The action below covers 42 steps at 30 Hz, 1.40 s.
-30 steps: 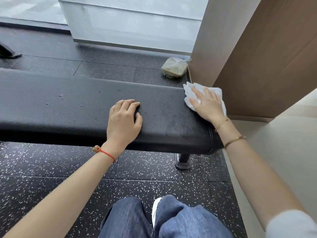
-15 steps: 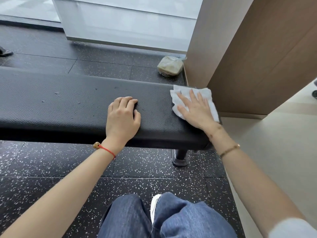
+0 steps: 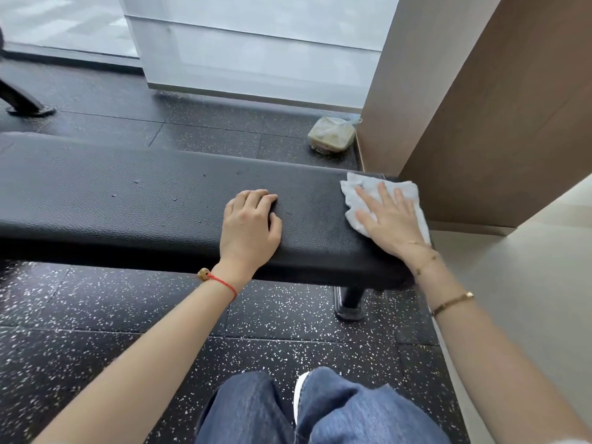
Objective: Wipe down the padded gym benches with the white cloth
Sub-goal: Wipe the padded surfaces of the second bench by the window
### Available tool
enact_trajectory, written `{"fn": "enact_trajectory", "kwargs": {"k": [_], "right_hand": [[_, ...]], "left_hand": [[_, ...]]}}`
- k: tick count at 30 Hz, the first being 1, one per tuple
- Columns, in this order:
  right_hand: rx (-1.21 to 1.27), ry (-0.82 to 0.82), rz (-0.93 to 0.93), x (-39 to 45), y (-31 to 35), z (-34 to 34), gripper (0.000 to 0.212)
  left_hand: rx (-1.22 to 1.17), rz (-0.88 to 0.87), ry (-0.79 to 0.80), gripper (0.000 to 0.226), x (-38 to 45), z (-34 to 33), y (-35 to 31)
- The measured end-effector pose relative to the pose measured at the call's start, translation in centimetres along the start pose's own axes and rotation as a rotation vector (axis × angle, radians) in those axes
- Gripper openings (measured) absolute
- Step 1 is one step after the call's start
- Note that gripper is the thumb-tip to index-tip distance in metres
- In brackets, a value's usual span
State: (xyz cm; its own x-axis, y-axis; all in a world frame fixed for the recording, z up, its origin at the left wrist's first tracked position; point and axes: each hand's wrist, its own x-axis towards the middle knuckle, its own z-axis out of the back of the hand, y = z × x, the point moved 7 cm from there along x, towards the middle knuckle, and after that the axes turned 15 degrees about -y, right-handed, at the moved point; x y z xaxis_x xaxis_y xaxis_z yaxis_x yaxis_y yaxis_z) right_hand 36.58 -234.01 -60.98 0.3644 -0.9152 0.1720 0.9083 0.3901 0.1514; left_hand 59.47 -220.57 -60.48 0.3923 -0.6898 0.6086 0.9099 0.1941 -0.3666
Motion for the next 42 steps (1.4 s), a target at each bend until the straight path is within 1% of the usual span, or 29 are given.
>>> {"fn": "enact_trajectory", "kwargs": {"k": [1,3,6,8,9,11,13,15,16,18,20,21,23,25,28,30,31,34,36,38,40,42], "right_hand": [[-0.001,0.011,-0.024,1.1,0.9,-0.1,0.053],[0.031,0.025,0.023,1.5,4.5,-0.6,0.055],[0.087,-0.019,0.247,-2.0,10.3,-1.2,0.055],[0.136,-0.039,0.359,-4.8,11.3,-1.3,0.054],[0.16,-0.03,0.384,-5.5,10.9,-1.3,0.053],[0.163,0.002,0.372,-4.7,9.5,-1.4,0.053],[0.123,0.012,0.269,-1.6,8.5,-1.8,0.053],[0.081,0.016,0.154,2.1,9.2,-2.1,0.054],[0.074,0.024,0.137,3.5,10.6,-2.4,0.054],[0.078,0.044,0.197,4.7,14.6,-3.2,0.055],[0.101,0.029,0.315,3.4,18.0,-3.6,0.055],[0.117,0.015,0.37,2.0,18.7,-3.6,0.055],[0.16,-0.014,0.452,-0.5,17.8,-3.4,0.055],[0.175,0.0,0.463,-1.1,15.4,-3.0,0.055],[0.116,0.042,0.328,2.8,12.8,-2.7,0.054],[0.078,0.056,0.256,6.0,13.7,-2.8,0.053],[0.072,0.067,0.255,7.0,15.1,-3.0,0.053],[0.087,0.089,0.377,7.5,20.1,-4.0,0.054],[0.128,0.087,0.489,6.1,21.3,-4.4,0.055],[0.188,0.08,0.579,4.4,20.0,-4.4,0.056],[0.214,0.092,0.625,3.8,18.1,-4.3,0.055],[0.18,0.118,0.587,5.6,17.0,-4.5,0.053]], "left_hand": [[-0.005,0.006,0.007,0.035,0.0,0.0,0.0],[-0.021,0.014,0.024,0.034,0.1,0.1,-0.2],[-0.082,0.02,0.009,0.032,0.4,0.9,0.2],[-0.056,-0.008,-0.043,0.032,0.7,2.2,1.1],[-0.031,-0.027,-0.063,0.032,0.8,2.8,1.8],[0.016,-0.052,-0.072,0.032,0.7,3.6,3.4],[0.069,-0.042,-0.034,0.033,0.6,3.8,4.8],[0.103,-0.014,0.0,0.033,0.3,3.6,5.7],[0.107,-0.005,0.005,0.034,0.2,3.5,5.9],[0.106,0.007,-0.004,0.035,0.1,3.5,6.0],[0.091,0.02,-0.021,0.037,0.1,3.5,6.0],[0.084,0.024,-0.028,0.038,0.0,3.5,6.1],[0.081,0.025,-0.03,0.039,0.0,3.5,6.2],[0.079,0.028,-0.028,0.039,0.0,3.5,6.4],[0.08,0.029,-0.027,0.039,0.1,3.5,6.3],[0.083,0.024,-0.026,0.039,0.1,3.5,6.2],[0.086,0.024,-0.026,0.039,0.1,3.4,6.3],[0.092,0.03,-0.032,0.04,0.1,3.4,6.4],[0.089,0.027,-0.042,0.04,0.1,3.4,6.4],[0.087,0.024,-0.055,0.039,0.1,3.4,6.5],[0.092,0.022,-0.058,0.04,0.0,3.3,6.6],[0.096,0.02,-0.061,0.04,0.1,3.3,6.5]]}}
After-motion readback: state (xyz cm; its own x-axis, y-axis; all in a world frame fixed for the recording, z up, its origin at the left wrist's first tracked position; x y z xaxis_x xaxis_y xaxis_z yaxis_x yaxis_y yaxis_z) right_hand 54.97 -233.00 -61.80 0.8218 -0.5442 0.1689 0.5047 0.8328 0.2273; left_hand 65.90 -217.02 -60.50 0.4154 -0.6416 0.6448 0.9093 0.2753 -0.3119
